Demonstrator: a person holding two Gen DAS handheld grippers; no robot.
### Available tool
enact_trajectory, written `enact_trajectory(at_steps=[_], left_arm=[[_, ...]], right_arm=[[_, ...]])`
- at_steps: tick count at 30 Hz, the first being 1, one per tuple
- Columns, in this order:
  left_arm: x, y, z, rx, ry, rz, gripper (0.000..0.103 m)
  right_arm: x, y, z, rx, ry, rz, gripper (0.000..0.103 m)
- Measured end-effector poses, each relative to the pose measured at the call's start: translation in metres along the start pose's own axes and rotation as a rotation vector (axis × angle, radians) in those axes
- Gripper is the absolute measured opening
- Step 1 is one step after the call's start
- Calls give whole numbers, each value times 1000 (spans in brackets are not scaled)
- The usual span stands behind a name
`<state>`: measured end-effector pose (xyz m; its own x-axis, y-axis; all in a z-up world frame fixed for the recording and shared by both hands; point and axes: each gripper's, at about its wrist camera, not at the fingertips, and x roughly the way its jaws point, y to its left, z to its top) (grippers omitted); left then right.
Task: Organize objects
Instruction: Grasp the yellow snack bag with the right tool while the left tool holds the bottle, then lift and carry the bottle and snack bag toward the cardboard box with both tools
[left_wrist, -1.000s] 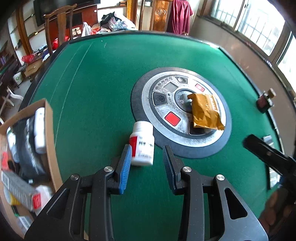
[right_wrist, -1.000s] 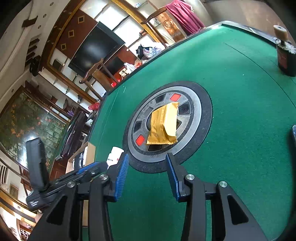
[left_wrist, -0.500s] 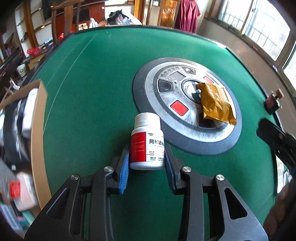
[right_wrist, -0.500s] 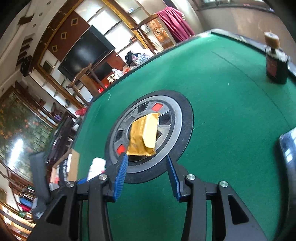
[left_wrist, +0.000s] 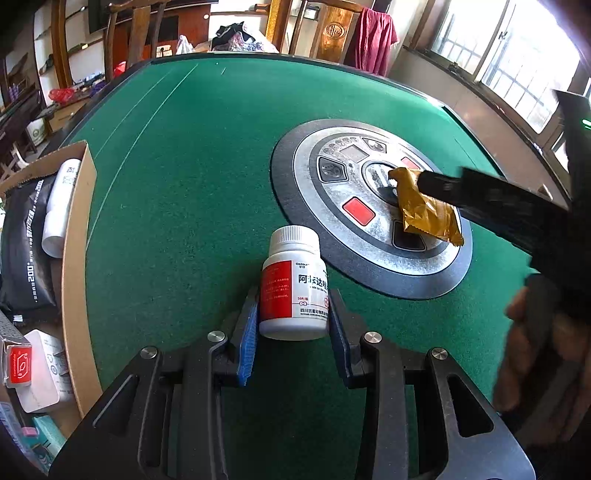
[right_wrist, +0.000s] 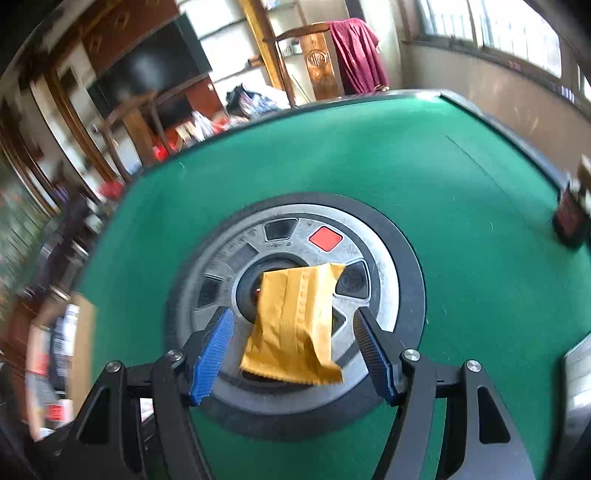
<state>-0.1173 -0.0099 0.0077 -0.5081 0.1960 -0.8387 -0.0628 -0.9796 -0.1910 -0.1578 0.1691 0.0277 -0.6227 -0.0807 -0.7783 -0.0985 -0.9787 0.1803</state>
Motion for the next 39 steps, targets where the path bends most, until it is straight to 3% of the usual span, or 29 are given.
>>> enact_trajectory(at_steps=[4, 5, 7, 14, 18, 22, 39], left_arm=[[-1, 0, -1, -2, -1, 0, 34], [-1, 0, -1, -1, -2, 2, 34], [-1, -1, -2, 5, -5, 6, 34], [-1, 0, -2, 19, -19, 16, 34], [-1, -1, -2, 27, -27, 18, 34], [-2, 0, -2, 18, -35, 15, 34], [-11, -6, -2, 28, -85, 34, 34]], right_arm=[[19, 13, -1, -49, 33, -59, 68], [22, 13, -2, -55, 40, -63, 63], [20, 12, -4, -65, 11, -85, 43], [-13, -12, -25, -65, 1, 39, 43], [-41, -14, -56, -87, -17, 125, 43], [-47, -12, -63, -90, -14, 203, 43], [-56, 12, -64, -144, -10, 265, 43]])
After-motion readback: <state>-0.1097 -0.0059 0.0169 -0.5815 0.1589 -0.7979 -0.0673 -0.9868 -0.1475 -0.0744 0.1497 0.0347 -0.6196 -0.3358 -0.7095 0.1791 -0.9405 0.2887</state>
